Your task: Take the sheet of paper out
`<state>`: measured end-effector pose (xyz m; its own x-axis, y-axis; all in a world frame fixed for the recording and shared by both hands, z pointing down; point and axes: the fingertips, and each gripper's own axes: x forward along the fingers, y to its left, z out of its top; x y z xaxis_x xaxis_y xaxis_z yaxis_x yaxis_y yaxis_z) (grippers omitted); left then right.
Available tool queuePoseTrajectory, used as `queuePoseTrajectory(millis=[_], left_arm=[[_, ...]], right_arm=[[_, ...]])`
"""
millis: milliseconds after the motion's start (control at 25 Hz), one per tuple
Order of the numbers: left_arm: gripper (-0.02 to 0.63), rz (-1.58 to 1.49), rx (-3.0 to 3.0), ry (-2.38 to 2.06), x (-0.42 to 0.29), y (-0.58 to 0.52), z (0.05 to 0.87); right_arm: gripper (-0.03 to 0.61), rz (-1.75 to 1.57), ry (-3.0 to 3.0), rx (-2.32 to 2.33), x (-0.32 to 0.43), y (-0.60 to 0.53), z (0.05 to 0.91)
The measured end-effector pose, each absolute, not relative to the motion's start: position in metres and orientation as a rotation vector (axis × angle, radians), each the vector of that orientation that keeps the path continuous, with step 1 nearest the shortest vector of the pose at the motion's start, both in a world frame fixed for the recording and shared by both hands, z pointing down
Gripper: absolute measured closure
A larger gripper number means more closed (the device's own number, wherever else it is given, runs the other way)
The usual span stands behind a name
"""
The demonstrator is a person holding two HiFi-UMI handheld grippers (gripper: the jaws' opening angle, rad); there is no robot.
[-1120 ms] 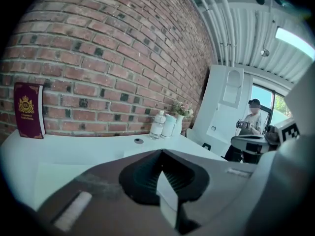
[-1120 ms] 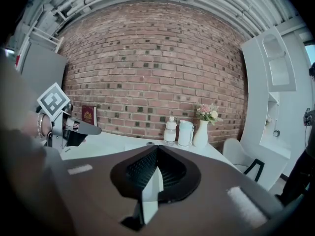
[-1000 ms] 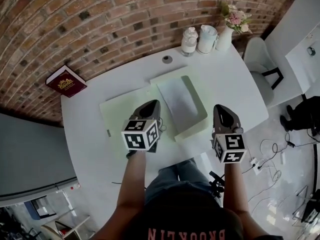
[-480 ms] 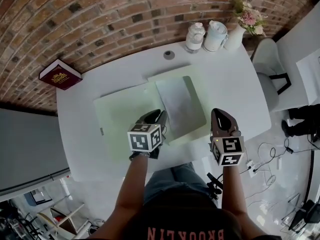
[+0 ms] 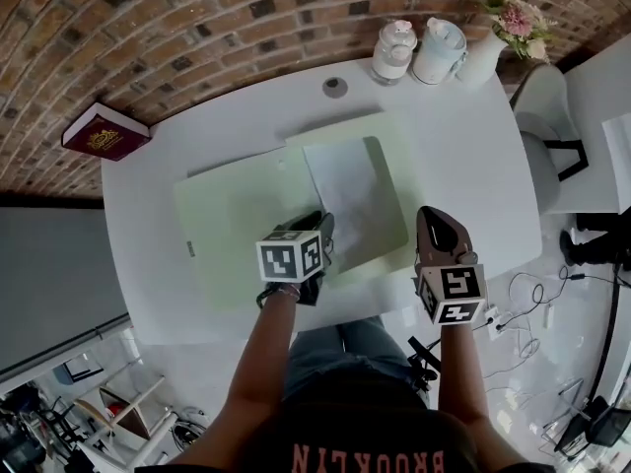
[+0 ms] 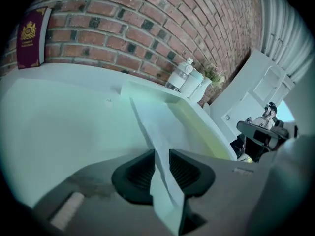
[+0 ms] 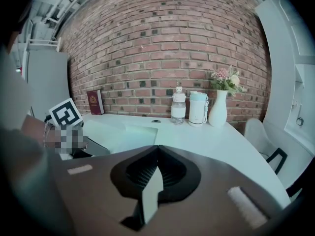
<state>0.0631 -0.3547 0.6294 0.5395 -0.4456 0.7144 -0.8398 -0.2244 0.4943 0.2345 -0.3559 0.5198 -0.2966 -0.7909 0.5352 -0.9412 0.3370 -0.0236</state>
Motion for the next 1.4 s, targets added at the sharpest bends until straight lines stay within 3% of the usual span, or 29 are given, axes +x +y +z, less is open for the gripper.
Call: queuePoseTrajectory(millis=[520, 640, 720, 1400], left_arm=[[0.516, 0.588, 1.723, -1.097, 0.069, -0.362, 0.646], [0.542, 0.638, 1.699, -1.131, 0.065, -0.362, 0.649], [0.611, 0.668, 1.687, -1.152, 0.062, -0.363, 0.651], [0.611, 0.481, 1.682, -1.156, 0.021, -0.353, 0.627]], right_arm=[[0.575, 0.466, -2.189, 1.53, 0.249, -0.381, 0.519], [0.575, 0.459, -2.191, 1.52, 0.245, -0.381, 0.519], [0.575, 0.459, -2.191, 1.519, 0.243, -0.381, 0.519], [0.575, 0.379, -2.217, 1.527, 0.213, -0.368, 0.495]])
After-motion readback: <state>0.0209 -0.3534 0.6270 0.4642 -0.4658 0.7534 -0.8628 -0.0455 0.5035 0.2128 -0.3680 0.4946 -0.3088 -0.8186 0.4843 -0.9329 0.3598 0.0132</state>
